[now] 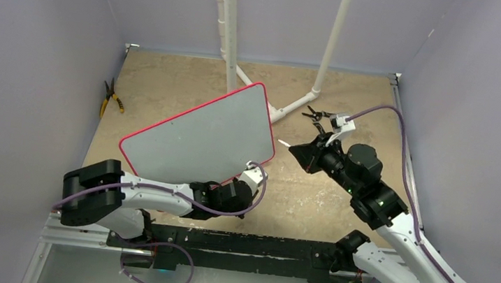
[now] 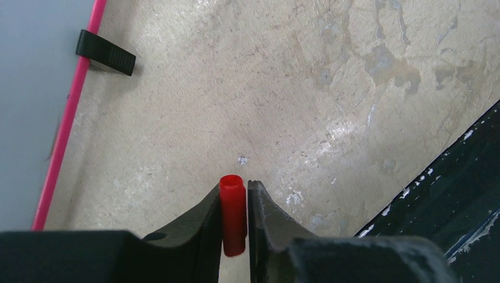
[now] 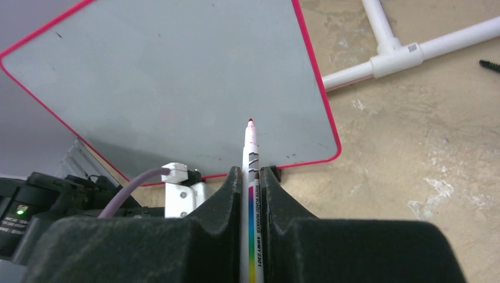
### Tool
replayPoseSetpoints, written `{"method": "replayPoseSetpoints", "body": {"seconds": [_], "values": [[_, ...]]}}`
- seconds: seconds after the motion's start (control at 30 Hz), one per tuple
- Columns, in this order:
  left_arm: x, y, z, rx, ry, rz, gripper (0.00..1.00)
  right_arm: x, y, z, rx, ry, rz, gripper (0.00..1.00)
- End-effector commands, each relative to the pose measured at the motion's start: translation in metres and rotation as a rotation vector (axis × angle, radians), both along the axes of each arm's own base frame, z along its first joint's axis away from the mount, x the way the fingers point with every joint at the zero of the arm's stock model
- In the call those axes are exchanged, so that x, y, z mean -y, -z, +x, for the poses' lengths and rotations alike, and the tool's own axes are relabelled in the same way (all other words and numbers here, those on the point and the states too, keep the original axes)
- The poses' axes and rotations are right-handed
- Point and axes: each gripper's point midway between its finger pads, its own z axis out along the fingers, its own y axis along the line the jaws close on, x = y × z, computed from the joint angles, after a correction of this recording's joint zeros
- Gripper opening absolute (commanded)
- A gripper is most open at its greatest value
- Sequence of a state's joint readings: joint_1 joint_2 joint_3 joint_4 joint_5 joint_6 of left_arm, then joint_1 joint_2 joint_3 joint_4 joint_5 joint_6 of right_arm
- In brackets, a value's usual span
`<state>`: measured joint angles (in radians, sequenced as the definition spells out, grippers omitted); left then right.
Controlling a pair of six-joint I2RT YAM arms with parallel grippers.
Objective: Write a sentence on the whiteboard
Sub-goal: Place the pen cap at the center of the board.
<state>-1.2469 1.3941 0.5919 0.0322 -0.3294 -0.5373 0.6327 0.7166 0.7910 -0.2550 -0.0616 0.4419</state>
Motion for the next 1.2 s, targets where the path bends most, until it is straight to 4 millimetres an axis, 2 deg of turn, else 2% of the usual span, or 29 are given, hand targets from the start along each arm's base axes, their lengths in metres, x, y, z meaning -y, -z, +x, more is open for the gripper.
{"method": "replayPoseSetpoints", "body": {"seconds": [0.0,0.07,0.17,0.3,0.37,0.43,0.57,0.73,0.8,1.0,1.17], "values": [[0.009,-0.001,0.005,0.017,-0.038,-0.049,0.22,-0.001,0.001,0.008,0.039,0.022,0.038,0.00],[0.009,0.001,0.003,0.010,-0.033,-0.052,0.26,-0.002,0.004,0.008,0.041,0.022,0.037,0.00],[0.012,-0.001,0.003,0.010,-0.022,-0.061,0.39,0.000,0.006,0.011,0.044,0.035,0.027,0.00],[0.021,-0.017,0.004,0.029,0.016,-0.067,0.53,0.005,-0.003,0.012,0.073,0.059,0.036,0.00],[0.028,-0.035,0.004,0.046,0.044,-0.085,0.58,0.010,-0.012,0.012,0.103,0.080,0.052,0.00],[0.035,-0.061,0.004,0.067,0.076,-0.125,0.63,0.014,-0.017,0.012,0.122,0.101,0.063,0.00],[0.042,-0.116,0.006,0.112,0.127,-0.167,0.64,0.022,-0.030,0.011,0.159,0.136,0.089,0.00],[0.037,-0.180,0.020,0.176,0.153,-0.159,0.64,0.028,-0.042,0.008,0.192,0.155,0.123,0.00],[0.028,-0.201,0.031,0.196,0.142,-0.138,0.64,0.029,-0.044,0.008,0.198,0.160,0.126,0.00],[-0.003,-0.282,0.073,0.318,0.071,-0.197,0.64,0.026,-0.041,0.007,0.190,0.143,0.129,0.00],[-0.035,-0.330,0.104,0.420,-0.022,-0.222,0.63,0.015,-0.039,0.003,0.214,0.070,0.119,0.00]]}}
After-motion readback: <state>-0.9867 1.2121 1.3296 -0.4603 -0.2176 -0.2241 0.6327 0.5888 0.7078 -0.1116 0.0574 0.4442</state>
